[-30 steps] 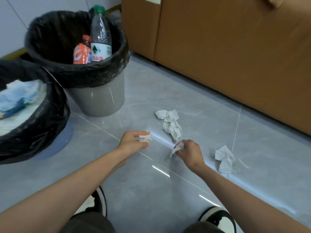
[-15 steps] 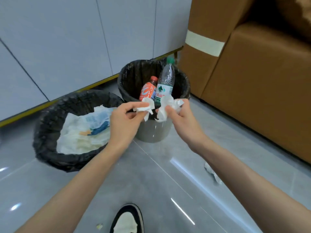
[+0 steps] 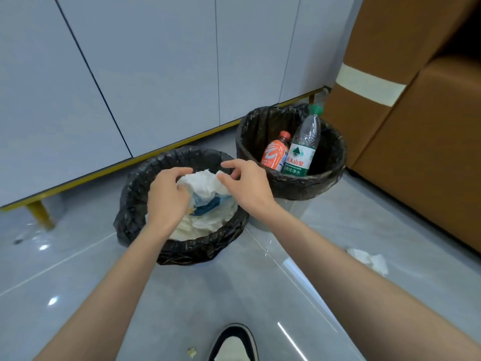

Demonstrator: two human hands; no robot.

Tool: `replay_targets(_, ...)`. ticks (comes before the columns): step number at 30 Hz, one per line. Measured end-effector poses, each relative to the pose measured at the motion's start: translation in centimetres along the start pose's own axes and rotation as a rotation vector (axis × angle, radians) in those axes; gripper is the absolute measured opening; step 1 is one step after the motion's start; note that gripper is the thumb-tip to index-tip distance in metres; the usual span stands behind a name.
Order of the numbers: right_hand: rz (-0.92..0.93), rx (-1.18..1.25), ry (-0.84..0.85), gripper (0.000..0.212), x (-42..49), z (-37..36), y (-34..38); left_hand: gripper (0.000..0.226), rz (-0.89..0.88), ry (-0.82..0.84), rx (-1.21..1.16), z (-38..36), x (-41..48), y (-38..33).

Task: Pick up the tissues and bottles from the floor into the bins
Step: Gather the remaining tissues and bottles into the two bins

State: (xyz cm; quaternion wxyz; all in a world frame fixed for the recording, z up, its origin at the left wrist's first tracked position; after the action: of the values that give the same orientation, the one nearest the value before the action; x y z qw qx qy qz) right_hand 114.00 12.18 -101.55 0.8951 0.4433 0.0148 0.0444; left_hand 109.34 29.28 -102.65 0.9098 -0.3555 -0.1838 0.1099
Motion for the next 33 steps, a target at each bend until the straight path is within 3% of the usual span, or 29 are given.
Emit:
replay_targets(3,0.082,-0.103,-0.037,0.039,-0.8,1.4,0.7,0.058,-0.016,-0.01,-0.044,0.2,-0.3,-0.7)
replay_targets(6,0.115,-0.089,-0.078,0.031,-0.8,3.5,0.6,0.057,-0.102,-0.026,-0.076,0.3,-0.4,-3.0)
replay_targets(15,-0.028,0.032,-0.2,0.014,-2.5,12.7,-5.3,0.051,-0.284,0.042,-0.284,-3.8,-2.1,-12.5)
replay_targets(24,-0.364,-0.053,-0.228,0.018,-9.5,20.5,-20.2,0.043,-0.528,0.395,-0.354,-14.9,-9.7,-23.0)
replay_targets(33,-0.693,-0.138,-0.218,0.022,-17.8,24.0,-34.1,0.042,-0.503,0.766,-0.131,-27.9,-16.0,-23.0)
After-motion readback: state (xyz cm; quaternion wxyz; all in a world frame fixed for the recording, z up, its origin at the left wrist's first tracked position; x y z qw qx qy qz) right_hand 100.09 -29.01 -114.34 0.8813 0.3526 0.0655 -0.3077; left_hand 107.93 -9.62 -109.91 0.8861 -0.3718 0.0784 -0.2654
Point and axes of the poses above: each hand's wrist, its own x-axis towards the middle knuckle, its own z-axis out of the back of the hand, y = z × x, the point moved 9 cm from there along x, towards the middle knuckle, and after that the axes turned 8 degrees about -z, right-handed, at the moved point
